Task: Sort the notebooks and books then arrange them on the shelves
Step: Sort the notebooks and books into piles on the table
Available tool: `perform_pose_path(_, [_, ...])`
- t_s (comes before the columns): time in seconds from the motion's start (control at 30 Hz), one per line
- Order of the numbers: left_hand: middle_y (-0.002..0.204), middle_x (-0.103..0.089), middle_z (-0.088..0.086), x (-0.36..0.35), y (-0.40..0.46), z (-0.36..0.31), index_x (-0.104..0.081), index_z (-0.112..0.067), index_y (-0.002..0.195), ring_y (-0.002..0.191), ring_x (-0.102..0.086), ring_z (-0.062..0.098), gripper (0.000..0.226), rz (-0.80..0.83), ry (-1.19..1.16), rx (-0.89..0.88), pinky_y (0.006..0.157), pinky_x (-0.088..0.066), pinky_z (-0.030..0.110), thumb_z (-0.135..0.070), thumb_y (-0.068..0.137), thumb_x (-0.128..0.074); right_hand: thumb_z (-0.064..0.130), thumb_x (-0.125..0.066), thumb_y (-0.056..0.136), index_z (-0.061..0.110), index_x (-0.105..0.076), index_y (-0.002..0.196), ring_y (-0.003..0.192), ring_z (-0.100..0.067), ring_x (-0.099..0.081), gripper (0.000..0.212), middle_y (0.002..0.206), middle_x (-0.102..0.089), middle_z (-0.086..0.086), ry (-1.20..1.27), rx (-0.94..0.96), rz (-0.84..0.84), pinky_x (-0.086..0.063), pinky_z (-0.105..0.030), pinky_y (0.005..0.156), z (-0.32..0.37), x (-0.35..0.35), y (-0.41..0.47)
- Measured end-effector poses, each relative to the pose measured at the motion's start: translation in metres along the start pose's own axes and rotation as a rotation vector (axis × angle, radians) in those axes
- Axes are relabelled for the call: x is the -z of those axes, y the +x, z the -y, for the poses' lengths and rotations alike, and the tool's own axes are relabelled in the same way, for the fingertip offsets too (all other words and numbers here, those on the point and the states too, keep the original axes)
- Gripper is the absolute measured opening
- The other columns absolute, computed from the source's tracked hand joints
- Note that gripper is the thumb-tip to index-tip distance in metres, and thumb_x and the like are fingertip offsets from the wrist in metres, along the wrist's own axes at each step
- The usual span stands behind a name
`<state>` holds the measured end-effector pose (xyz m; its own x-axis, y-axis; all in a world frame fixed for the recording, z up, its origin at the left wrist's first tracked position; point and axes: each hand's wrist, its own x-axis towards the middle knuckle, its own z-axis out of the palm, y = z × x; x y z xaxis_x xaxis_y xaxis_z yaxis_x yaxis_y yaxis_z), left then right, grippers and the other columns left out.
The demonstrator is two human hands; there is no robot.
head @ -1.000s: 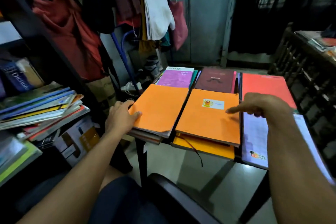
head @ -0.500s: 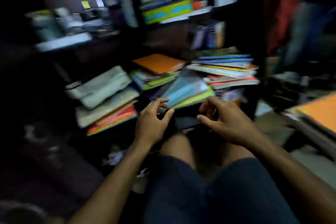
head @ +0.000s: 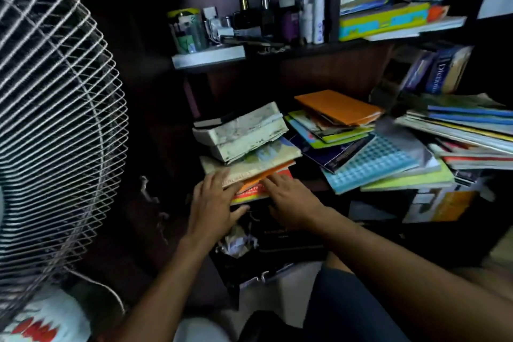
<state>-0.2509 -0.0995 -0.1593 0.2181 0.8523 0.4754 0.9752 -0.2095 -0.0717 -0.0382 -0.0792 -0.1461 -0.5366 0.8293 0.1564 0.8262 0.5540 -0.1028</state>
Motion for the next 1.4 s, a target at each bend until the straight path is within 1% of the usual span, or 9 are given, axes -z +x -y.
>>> perform_pose_path(0.13, [0.151,-0.042,0.002,-0.002,0.012,0.01,-0.067,-0.03,0.125,0.133,-0.042,0.029,0.053,-0.055,-0.008,0.029,0.098,-0.049,0.05,-0.064,0.091,-0.047,0.041,-0.061,0.09,0.016,-0.017,0.156,0.145,-0.034,-0.022,0.083,0.156,-0.022,-0.013,-0.073,-0.011,-0.04,-0.024,-0.049,0.118,-0.002,-0.01,0.018])
perform_pose_path(0.27, [0.131,-0.052,-0.007,0.01,0.037,0.017,-0.068,-0.036,0.119,0.108,-0.053,0.023,0.03,-0.147,-0.024,0.045,0.067,-0.06,0.042,-0.031,0.09,-0.069,0.056,-0.059,0.088,0.02,-0.018,0.155,0.147,-0.037,-0.018,0.087,0.158,-0.021,-0.014,-0.128,0.019,-0.004,-0.021,-0.062,0.115,0.004,-0.016,0.038])
perform_pose_path(0.43, [0.12,-0.055,-0.006,0.009,0.046,0.015,-0.066,-0.042,0.114,0.094,-0.056,0.023,0.031,-0.119,0.043,0.045,0.055,-0.055,0.036,-0.027,0.087,-0.072,0.058,-0.043,0.099,0.026,-0.012,0.158,0.15,-0.036,-0.016,0.074,0.165,-0.015,-0.011,-0.16,0.05,0.006,-0.018,-0.065,0.114,-0.001,-0.026,0.041])
perform_pose_path(0.83, [0.123,-0.055,0.001,0.026,0.054,0.014,-0.07,-0.04,0.113,0.1,-0.056,0.026,0.031,-0.094,0.11,0.022,0.057,-0.052,0.036,-0.022,0.088,-0.065,0.043,-0.031,0.108,0.028,-0.015,0.159,0.15,-0.03,-0.022,0.056,0.167,-0.019,-0.005,-0.153,0.111,0.078,-0.026,-0.058,0.107,-0.008,0.007,-0.025])
perform_pose_path(1.03, [0.119,-0.051,0.001,0.015,0.034,-0.002,-0.066,-0.045,0.118,0.104,-0.055,0.026,0.034,0.015,0.03,0.038,0.068,-0.056,0.043,-0.023,0.093,-0.065,0.04,-0.034,0.096,0.027,-0.056,0.134,0.104,-0.026,-0.067,0.046,0.127,-0.068,0.001,-0.2,0.243,-0.284,-0.054,-0.045,0.071,-0.026,0.032,-0.092])
perform_pose_path(1.17, [0.138,-0.046,-0.006,0.025,0.026,-0.012,-0.066,-0.033,0.127,0.122,-0.05,0.027,0.052,0.081,-0.398,0.225,0.105,-0.044,0.044,-0.002,0.086,-0.058,0.045,-0.039,0.1,0.029,-0.057,0.122,0.079,-0.022,-0.063,0.032,0.098,-0.071,0.0,0.035,0.11,-0.514,-0.045,-0.029,0.06,-0.035,0.081,-0.105])
perform_pose_path(1.27, [0.142,-0.045,-0.003,0.046,0.012,-0.054,-0.042,-0.039,0.145,0.129,-0.049,0.018,0.074,-0.11,-0.879,0.258,0.106,-0.042,0.039,0.004,0.087,-0.063,0.044,-0.048,0.1,0.032,-0.054,0.112,0.071,-0.012,-0.058,0.018,0.074,-0.063,0.003,0.353,-0.102,-0.685,-0.035,-0.027,0.06,-0.054,0.12,-0.132])
perform_pose_path(1.33, [0.141,-0.051,-0.004,0.061,0.002,-0.099,-0.03,-0.043,0.149,0.128,-0.052,0.007,0.079,-0.134,-1.368,0.387,0.1,-0.044,0.031,-0.009,0.091,-0.072,0.029,-0.055,0.103,0.026,-0.061,0.11,0.074,0.004,-0.06,0.01,0.077,-0.064,0.011,0.599,-0.189,-0.743,-0.04,-0.02,0.067,-0.069,0.137,-0.161])
perform_pose_path(1.4, [0.134,-0.061,-0.012,0.076,-0.002,-0.148,-0.039,-0.042,0.145,0.118,-0.061,0.001,0.08,0.022,-1.682,0.444,0.089,-0.05,0.023,-0.047,0.077,-0.083,0.017,-0.053,0.103,0.017,-0.066,0.11,0.088,0.009,-0.062,0.014,0.093,-0.071,0.012,0.833,-0.253,-0.791,-0.045,-0.016,0.079,-0.08,0.151,-0.198])
